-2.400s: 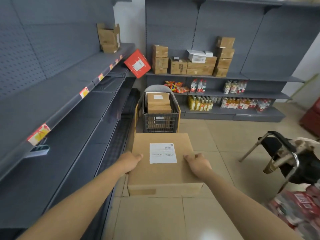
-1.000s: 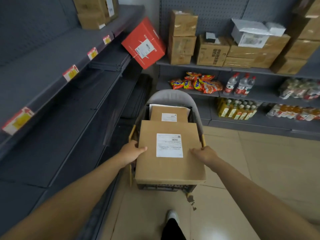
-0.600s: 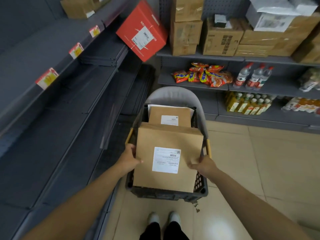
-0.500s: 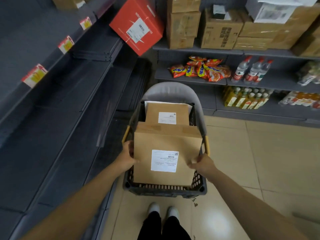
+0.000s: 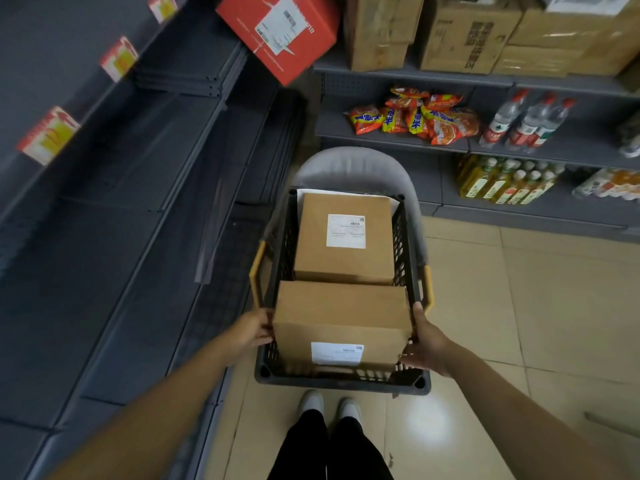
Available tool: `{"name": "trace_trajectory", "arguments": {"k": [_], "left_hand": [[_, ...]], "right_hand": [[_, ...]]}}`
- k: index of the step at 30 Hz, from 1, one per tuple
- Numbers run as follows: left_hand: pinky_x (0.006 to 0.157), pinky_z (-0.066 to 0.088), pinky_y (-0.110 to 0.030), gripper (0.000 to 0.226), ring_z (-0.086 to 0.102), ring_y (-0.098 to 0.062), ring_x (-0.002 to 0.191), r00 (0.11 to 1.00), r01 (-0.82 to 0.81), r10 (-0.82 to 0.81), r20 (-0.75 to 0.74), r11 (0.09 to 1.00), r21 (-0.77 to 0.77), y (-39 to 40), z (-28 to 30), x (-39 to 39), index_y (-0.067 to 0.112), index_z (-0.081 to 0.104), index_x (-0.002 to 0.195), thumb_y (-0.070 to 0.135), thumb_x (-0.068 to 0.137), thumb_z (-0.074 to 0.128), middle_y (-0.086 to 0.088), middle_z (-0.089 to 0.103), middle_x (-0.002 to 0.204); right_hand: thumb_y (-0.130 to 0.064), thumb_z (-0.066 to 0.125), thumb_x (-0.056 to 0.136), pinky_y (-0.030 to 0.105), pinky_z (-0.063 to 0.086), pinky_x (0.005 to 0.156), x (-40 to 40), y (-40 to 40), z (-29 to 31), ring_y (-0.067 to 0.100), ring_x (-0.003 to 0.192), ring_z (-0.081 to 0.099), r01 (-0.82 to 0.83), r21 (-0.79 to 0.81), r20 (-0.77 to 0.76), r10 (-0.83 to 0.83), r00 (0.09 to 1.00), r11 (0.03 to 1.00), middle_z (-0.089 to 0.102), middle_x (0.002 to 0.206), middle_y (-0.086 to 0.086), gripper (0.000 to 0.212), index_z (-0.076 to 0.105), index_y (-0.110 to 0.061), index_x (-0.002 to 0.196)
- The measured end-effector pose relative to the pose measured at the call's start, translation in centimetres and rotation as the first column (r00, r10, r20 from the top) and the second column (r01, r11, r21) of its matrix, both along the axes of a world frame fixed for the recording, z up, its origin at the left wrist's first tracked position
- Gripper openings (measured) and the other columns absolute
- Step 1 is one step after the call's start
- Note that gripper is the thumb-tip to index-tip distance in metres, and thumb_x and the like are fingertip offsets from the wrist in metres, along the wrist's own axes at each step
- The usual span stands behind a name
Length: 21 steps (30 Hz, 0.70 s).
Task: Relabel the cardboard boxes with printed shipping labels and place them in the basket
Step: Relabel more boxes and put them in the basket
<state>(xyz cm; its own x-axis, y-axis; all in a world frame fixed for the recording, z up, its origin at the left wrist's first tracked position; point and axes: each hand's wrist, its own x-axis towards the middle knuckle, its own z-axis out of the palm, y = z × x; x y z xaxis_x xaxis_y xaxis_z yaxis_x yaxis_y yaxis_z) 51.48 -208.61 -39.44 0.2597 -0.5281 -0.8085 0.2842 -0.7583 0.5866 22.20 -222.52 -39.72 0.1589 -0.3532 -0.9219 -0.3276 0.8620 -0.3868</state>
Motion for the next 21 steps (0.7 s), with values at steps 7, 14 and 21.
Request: {"name": "trace_trajectory", "arguments": {"k": [7,14,21], "left_hand": [[0.107,0.041,-0.041,0.075,0.046,-0.023,0.128,0.937,0.348,-0.341,-0.073,0.929,0.123,-0.7,-1.8,-0.2,0.019,0.029,0.144,0.067,0.087,0.041,-0.006,0.045,0.142],[0.109,0.038,-0.043,0.082,0.043,-0.028,0.131,0.945,0.284,-0.314,0.089,0.926,0.247,-1.7,-5.1,-2.4,0.008,0.023,0.149,0.052,0.089,0.057,-0.01,0.039,0.148],[0.103,0.038,-0.038,0.069,0.043,-0.029,0.128,0.946,0.236,-0.276,0.17,0.946,0.223,-1.9,-7.2,-2.9,0.014,0.019,0.148,0.033,0.094,0.057,-0.008,0.042,0.142]], "right_hand": [[-0.065,0.033,0.092,0.033,0.055,0.057,1.0,0.1,-0.8,0.023,0.08,0.064,-0.036,-0.01,0.004,0.036,0.999,0.999,0.066,0.089,0.008,0.054,0.058,-0.017,0.094],[-0.038,0.068,0.086,0.042,0.043,0.104,1.3,1.1,-4.6,0.028,0.118,0.052,-0.233,-0.094,-0.165,0.216,0.962,0.968,0.048,0.139,0.013,0.077,0.031,-0.005,0.145],[-0.042,0.072,0.081,0.045,0.04,0.107,2.0,1.6,-7.2,0.03,0.123,0.05,-0.411,-0.133,-0.257,0.369,0.893,0.902,0.053,0.135,0.011,0.071,0.046,-0.007,0.138]]}}
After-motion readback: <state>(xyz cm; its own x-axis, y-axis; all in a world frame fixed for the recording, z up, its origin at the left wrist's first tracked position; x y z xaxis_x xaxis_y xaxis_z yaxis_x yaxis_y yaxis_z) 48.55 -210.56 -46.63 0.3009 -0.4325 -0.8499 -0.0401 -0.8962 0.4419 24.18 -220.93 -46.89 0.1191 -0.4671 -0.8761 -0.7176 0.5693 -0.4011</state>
